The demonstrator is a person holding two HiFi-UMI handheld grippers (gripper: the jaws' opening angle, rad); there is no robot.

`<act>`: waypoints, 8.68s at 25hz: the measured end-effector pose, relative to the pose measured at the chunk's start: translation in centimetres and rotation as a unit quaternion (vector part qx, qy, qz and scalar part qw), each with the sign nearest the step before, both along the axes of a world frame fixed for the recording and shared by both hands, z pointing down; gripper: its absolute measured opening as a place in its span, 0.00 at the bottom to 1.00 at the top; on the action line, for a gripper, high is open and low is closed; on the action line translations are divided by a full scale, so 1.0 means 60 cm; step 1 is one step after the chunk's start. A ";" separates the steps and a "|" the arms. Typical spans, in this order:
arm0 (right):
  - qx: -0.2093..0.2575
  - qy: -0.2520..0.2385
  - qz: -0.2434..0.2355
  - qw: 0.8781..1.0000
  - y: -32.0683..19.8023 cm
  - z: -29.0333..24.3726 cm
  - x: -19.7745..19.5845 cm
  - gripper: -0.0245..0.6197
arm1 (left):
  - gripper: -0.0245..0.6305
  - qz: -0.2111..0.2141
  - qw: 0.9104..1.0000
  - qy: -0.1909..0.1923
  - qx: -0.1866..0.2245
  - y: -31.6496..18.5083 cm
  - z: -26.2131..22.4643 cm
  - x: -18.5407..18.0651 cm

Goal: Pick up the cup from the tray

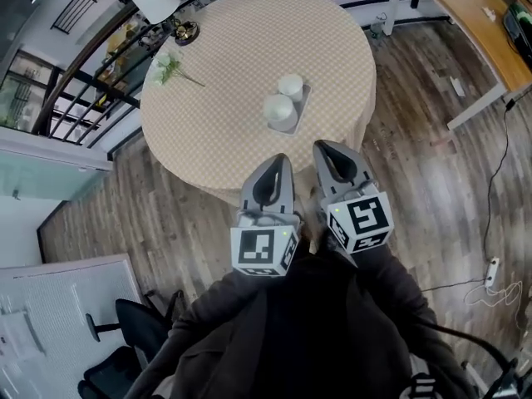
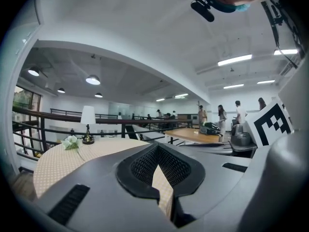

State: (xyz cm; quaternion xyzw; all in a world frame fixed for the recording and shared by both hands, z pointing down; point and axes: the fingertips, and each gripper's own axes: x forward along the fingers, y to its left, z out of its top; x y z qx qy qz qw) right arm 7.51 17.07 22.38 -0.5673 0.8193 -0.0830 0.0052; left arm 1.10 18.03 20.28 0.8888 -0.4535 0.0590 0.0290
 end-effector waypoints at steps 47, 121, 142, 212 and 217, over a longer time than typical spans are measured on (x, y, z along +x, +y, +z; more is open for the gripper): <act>-0.173 0.005 0.014 0.985 -0.227 0.221 0.015 0.05 | 0.83 0.043 0.982 -0.017 -0.182 -0.293 0.278 0.005; -0.178 -0.005 -0.020 0.984 -0.249 0.233 -0.003 0.05 | 0.73 -0.119 0.982 -0.044 -0.139 -0.394 0.337 -0.184; -0.098 0.002 -0.029 0.995 -0.166 0.133 -0.039 0.05 | 0.39 -0.107 0.990 0.065 -0.060 -0.210 0.145 -0.188; -0.056 0.017 -0.013 0.998 -0.157 0.059 -0.018 0.05 | 0.05 -0.029 0.998 0.038 -0.036 -0.189 0.051 -0.032; -0.080 0.015 -0.001 0.997 -0.206 0.104 -0.010 0.05 | 0.05 -0.020 0.999 0.033 -0.030 -0.230 0.054 -0.035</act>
